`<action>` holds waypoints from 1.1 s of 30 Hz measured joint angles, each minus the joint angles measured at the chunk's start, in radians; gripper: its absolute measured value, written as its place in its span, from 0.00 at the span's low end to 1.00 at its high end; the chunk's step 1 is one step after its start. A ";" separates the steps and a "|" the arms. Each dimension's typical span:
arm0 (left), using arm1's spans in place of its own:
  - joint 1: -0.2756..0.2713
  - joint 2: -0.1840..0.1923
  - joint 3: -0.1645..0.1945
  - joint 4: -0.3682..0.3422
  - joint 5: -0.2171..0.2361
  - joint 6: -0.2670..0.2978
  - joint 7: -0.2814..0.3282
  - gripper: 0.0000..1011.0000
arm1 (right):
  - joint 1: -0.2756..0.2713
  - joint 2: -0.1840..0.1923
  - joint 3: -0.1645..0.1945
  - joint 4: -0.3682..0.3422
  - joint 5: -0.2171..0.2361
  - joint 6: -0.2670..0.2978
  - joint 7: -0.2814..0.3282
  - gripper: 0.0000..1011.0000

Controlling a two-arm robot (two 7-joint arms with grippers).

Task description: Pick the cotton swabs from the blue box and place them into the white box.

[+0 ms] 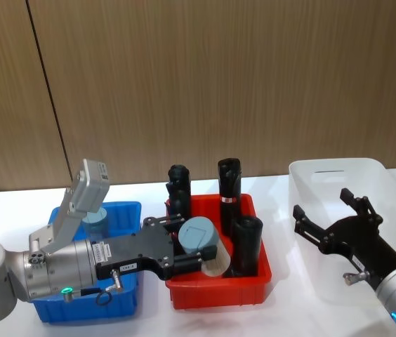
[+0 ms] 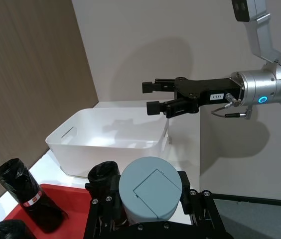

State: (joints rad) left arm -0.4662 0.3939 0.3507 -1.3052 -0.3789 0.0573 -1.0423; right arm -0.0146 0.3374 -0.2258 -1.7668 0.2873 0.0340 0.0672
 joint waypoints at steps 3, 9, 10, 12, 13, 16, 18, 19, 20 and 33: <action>-0.002 0.000 0.001 0.001 0.000 -0.001 -0.004 0.66 | 0.000 0.000 0.000 0.000 -0.002 0.001 0.004 0.99; -0.004 -0.001 0.003 0.004 0.001 -0.003 -0.009 0.66 | 0.001 0.005 0.000 -0.001 -0.017 0.009 0.028 0.99; -0.005 -0.001 0.003 0.004 0.001 -0.003 -0.010 0.66 | 0.002 0.006 0.000 -0.002 -0.018 0.011 0.034 0.99; -0.005 -0.001 0.003 0.004 0.001 -0.004 -0.011 0.66 | 0.003 0.010 0.000 -0.003 -0.018 0.017 0.052 0.99; -0.005 -0.001 0.003 0.004 0.001 -0.004 -0.011 0.66 | 0.003 0.011 0.000 -0.004 -0.018 0.018 0.059 0.99; -0.006 -0.001 0.004 0.005 0.002 -0.004 -0.013 0.66 | 0.006 0.018 0.002 -0.007 -0.017 0.028 0.091 0.99; -0.006 -0.001 0.004 0.005 0.002 -0.004 -0.014 0.66 | 0.007 0.021 0.003 -0.008 -0.015 0.034 0.110 0.99; -0.006 -0.001 0.004 0.005 0.002 -0.004 -0.014 0.66 | 0.008 0.023 0.003 -0.009 -0.013 0.036 0.119 0.99; -0.006 -0.001 0.004 0.005 0.002 -0.005 -0.014 0.66 | 0.012 0.032 0.005 -0.012 -0.005 0.047 0.156 0.99; -0.008 -0.001 0.005 0.007 0.002 -0.005 -0.017 0.66 | 0.031 0.072 0.012 -0.020 0.022 0.094 0.344 0.99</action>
State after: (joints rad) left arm -0.4737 0.3928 0.3559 -1.2985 -0.3774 0.0520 -1.0590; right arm 0.0168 0.4099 -0.2134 -1.7871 0.3090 0.1276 0.4112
